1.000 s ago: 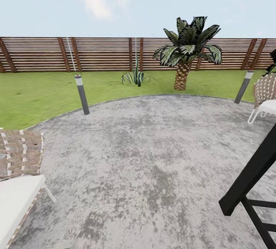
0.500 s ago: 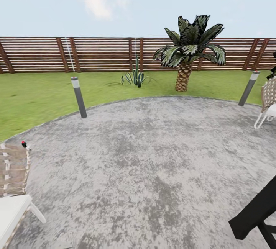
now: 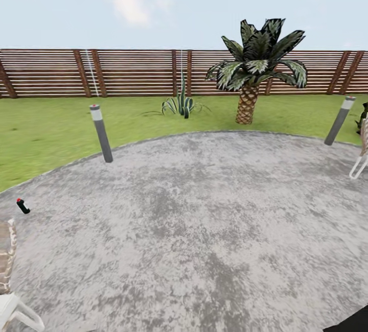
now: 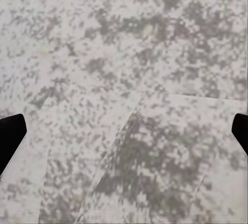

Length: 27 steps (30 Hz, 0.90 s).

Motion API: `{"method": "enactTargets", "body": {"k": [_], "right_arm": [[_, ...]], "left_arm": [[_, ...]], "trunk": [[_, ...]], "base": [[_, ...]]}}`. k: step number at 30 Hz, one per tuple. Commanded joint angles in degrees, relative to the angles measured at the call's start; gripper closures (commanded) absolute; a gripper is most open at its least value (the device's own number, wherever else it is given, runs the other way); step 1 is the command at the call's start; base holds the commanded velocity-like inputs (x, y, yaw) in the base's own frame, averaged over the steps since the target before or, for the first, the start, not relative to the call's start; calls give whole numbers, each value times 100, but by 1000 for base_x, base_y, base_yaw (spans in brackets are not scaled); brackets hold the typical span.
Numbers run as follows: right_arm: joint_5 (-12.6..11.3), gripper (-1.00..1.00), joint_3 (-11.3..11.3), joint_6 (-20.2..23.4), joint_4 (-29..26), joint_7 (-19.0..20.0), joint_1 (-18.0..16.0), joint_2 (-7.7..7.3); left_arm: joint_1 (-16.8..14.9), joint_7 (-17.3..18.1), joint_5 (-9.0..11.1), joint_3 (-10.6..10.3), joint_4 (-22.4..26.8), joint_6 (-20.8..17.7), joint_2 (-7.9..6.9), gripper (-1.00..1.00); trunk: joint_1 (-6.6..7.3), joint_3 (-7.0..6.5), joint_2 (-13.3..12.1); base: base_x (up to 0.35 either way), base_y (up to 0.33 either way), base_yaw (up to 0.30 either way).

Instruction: In the garden, pick up the pesticide atomizer on the floor and spray pesticide onto both trees until each tree trunk is fully covered.

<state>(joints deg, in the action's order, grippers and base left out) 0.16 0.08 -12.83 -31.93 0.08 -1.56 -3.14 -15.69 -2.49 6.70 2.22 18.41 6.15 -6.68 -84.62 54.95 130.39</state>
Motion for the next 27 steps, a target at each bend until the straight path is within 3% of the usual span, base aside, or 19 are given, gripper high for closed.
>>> {"method": "enactTargets", "body": {"k": [1, 19, 27], "right_arm": [[1, -100, 1, -17, 4, 1, -2, -2], [1, -100, 1, -17, 4, 1, -2, 2], [1, -100, -6, -17, 11, 1, -2, -2]], "left_arm": [[-4, -5, 60, -11, -4, 18, 0, -100], [-3, -5, 64, -11, -5, 18, 0, -100], [-4, -5, 61, -11, -7, 18, 0, -100]], "trunk": [[-2, 5, 2], [-2, 5, 2], [-2, 5, 2]], "base": [[340, 0, 106], [331, -82, 238], [303, -132, 46]]}}
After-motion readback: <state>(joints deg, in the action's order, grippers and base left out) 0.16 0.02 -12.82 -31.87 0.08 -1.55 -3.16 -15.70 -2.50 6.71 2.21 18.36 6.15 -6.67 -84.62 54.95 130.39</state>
